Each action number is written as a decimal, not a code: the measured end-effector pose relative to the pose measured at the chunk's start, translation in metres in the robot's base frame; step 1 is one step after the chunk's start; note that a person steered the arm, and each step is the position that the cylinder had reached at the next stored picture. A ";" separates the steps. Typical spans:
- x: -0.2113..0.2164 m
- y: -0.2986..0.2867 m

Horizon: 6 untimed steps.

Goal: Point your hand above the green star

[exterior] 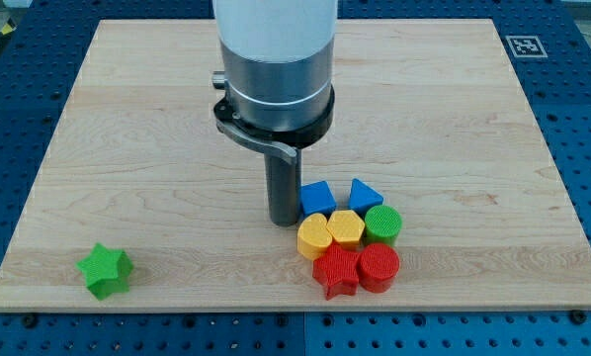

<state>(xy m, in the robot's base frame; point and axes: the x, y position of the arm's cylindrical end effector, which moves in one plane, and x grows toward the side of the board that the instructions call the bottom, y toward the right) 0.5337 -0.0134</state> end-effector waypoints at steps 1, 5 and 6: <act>0.000 0.014; -0.007 -0.198; 0.004 -0.245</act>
